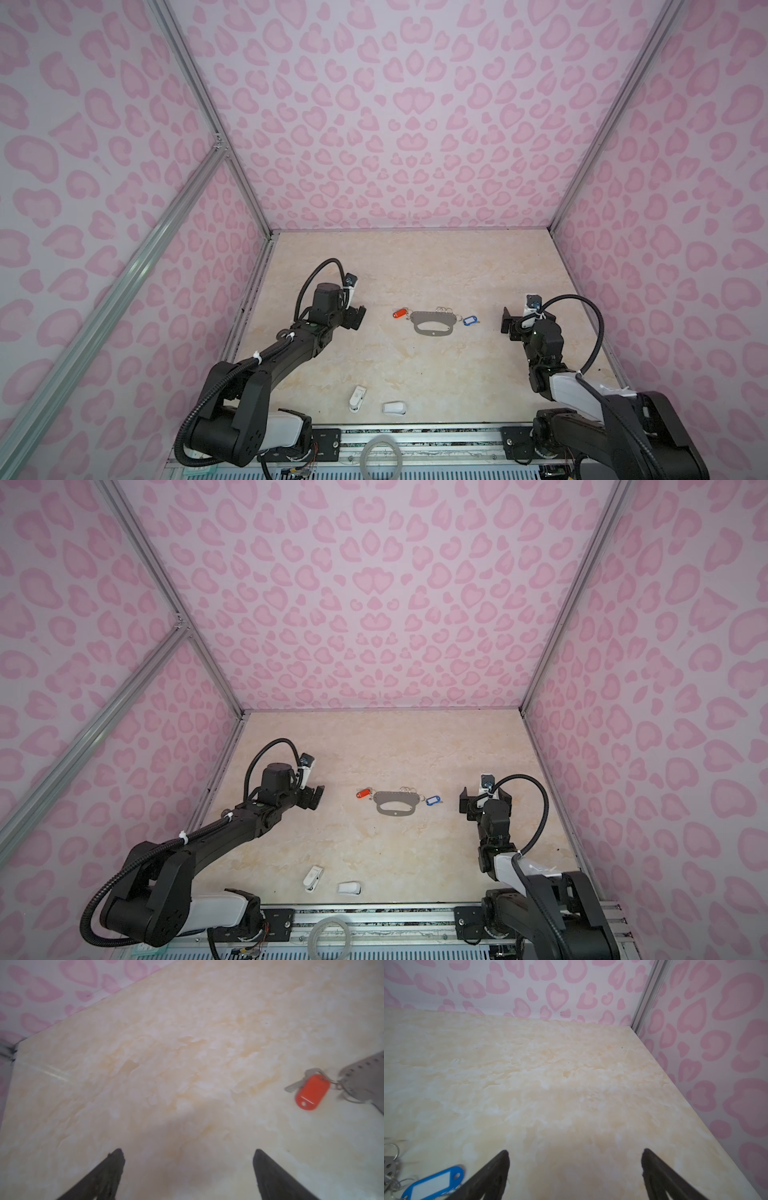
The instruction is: Put the keys on the keyring
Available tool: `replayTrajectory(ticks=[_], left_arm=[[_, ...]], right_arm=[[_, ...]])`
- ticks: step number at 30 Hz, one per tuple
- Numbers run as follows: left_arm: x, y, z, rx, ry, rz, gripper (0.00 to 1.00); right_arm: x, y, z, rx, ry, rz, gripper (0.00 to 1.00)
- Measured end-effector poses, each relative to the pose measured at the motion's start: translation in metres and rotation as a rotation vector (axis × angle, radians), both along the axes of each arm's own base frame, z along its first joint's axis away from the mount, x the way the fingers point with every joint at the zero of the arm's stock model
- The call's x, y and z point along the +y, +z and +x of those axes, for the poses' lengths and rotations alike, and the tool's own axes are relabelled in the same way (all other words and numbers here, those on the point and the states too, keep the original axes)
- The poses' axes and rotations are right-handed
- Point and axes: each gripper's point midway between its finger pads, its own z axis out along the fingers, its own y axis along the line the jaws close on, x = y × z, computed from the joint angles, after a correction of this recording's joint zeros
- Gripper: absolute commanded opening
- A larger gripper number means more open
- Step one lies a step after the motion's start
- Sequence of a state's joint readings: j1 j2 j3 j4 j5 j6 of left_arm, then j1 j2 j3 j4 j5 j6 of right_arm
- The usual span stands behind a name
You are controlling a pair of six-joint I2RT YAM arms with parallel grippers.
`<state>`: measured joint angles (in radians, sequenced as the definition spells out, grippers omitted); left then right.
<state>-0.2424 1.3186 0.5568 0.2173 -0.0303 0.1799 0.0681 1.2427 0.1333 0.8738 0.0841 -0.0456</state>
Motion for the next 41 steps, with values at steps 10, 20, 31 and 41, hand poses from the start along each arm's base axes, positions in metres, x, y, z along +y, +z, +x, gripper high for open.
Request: replayTrajectory(ticks=[10,20,31,41], left_arm=[[0.075,0.002,0.024,-0.161,0.222,-0.189,0.97],[0.080,-0.009,0.012,-0.228,0.209,-0.299,0.97],[0.080,0.006,0.019,-0.298,0.217,-0.288,0.97],[0.079,0.009,0.022,-0.306,0.228,-0.274,0.97]], right_arm=[[0.012,-0.002,0.026,-0.084,0.113,0.025,0.99],[0.018,0.013,0.046,-0.120,0.154,0.031,0.99],[0.014,0.008,0.048,-0.096,0.133,0.035,0.99],[0.013,0.007,0.049,-0.088,0.128,0.035,0.99]])
